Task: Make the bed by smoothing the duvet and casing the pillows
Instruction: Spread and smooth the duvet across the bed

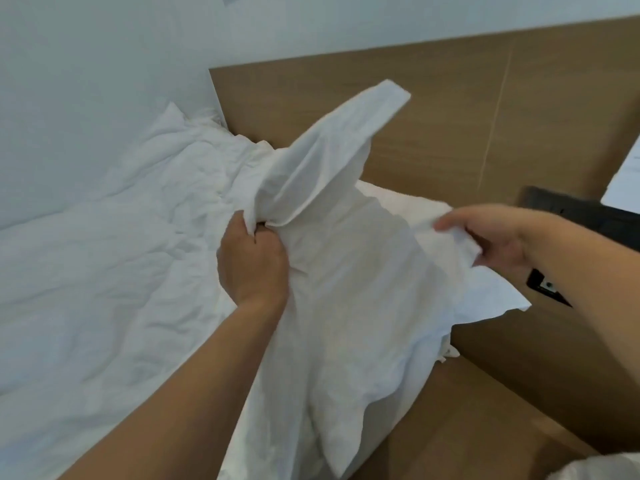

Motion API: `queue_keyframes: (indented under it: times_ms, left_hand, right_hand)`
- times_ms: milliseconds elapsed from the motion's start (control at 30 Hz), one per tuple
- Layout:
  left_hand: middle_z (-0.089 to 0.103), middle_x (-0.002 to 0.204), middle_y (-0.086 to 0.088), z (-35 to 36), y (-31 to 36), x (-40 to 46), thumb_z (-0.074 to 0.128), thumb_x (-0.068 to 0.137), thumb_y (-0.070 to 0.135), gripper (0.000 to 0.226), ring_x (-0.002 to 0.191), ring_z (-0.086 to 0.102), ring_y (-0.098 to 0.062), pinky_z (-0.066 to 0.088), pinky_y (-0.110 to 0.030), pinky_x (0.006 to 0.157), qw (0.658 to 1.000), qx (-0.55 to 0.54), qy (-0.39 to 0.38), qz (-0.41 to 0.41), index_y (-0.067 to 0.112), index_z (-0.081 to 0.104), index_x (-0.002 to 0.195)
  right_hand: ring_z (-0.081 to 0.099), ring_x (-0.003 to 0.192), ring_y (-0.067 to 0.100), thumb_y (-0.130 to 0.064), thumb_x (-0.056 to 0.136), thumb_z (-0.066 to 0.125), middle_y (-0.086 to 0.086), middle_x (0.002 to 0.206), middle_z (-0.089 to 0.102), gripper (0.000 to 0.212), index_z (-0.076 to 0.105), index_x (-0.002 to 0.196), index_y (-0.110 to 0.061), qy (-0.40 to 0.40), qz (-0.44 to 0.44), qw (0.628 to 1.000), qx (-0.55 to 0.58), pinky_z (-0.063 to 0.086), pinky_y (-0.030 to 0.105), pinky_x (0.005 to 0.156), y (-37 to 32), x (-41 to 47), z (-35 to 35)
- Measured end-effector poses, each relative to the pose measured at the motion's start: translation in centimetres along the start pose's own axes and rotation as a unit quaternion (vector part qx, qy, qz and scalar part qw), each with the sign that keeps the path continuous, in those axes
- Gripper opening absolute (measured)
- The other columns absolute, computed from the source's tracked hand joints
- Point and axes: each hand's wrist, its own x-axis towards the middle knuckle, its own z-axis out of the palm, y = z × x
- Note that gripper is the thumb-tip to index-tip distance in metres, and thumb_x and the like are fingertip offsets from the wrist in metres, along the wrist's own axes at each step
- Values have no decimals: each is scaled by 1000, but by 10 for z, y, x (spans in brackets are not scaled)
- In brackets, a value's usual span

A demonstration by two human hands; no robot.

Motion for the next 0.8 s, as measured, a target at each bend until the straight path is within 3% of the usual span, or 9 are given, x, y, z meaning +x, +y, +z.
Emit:
queue_keyframes:
  times_ms: [100, 167, 233, 300, 367, 433, 500, 700, 800]
  left_hand:
    - [60, 91, 2, 2, 5, -9, 38, 82, 19, 29, 82, 55, -25, 40, -34, 69, 987, 35, -72, 138, 20, 51, 107]
    - [58, 118, -3, 5, 2, -23, 40, 87, 15, 48, 93, 56, -27, 45, -39, 80, 945, 100, -167, 263, 28, 35, 134]
    - [49, 134, -3, 6, -7, -31, 43, 87, 12, 59, 100, 55, -29, 45, -42, 89, 903, 176, -191, 343, 30, 26, 141]
    - [36, 148, -1, 4, -12, -32, 46, 87, 19, 65, 118, 49, -29, 39, -46, 101, 900, 217, -194, 324, 32, 19, 145]
    - [12, 158, 3, 0, -5, -36, 47, 84, 42, 79, 140, 26, -30, 21, -60, 112, 908, 238, -238, 249, 38, 1, 147]
    - [-13, 159, 8, 1, 3, -39, 46, 75, 68, 98, 148, -5, -27, -3, -70, 111, 909, 254, -286, 165, 40, -18, 144]
    - [-25, 156, 8, 2, 8, -37, 43, 66, 84, 112, 147, -18, -28, -11, -75, 104, 909, 283, -282, 120, 41, -28, 141]
    - [-37, 152, 5, -25, 19, -33, 38, 53, 99, 124, 145, -22, -36, -10, -78, 102, 901, 312, -293, 73, 46, -34, 138]
    - [-8, 157, -5, -31, 18, -27, 57, 70, 76, 113, 142, 13, -42, 22, -71, 105, 915, 285, -277, 67, 44, -21, 143]
  right_hand:
    - [70, 76, 20, -13, 95, 47, 4, 83, 72, 18, 63, 102, -9, -15, -107, 991, 77, 54, 32, 63, -42, -18, 24]
    - [70, 78, 16, -14, 99, 45, -3, 70, 70, 18, 60, 89, -15, -2, -171, 979, 107, 52, 26, 57, -64, -25, 43]
    - [63, 65, 11, -17, 99, 46, -4, 62, 65, 23, 55, 78, -16, 22, -189, 974, 122, 47, 20, 49, -79, -33, 60]
    - [61, 70, 15, -19, 97, 51, -1, 70, 64, 19, 58, 79, -14, 26, -188, 970, 152, 50, 22, 56, -89, -36, 73]
    - [62, 71, 18, -20, 91, 57, -1, 70, 67, 13, 62, 81, -15, 19, -179, 968, 174, 50, 27, 64, -95, -34, 84]
    - [55, 72, 19, -17, 87, 56, 0, 70, 63, 12, 60, 76, -17, 35, -157, 973, 163, 44, 29, 66, -100, -33, 98]
    - [49, 75, 21, -15, 85, 54, 3, 77, 59, 13, 58, 73, -17, 52, -142, 978, 145, 39, 33, 66, -108, -34, 110]
    - [62, 75, 24, -16, 86, 61, 6, 80, 67, 12, 62, 75, -11, 69, -160, 977, 127, 51, 33, 68, -142, -53, 132]
    - [60, 75, 23, -7, 82, 59, 10, 85, 66, 8, 63, 76, -10, 62, -171, 977, 112, 51, 34, 69, -153, -60, 145]
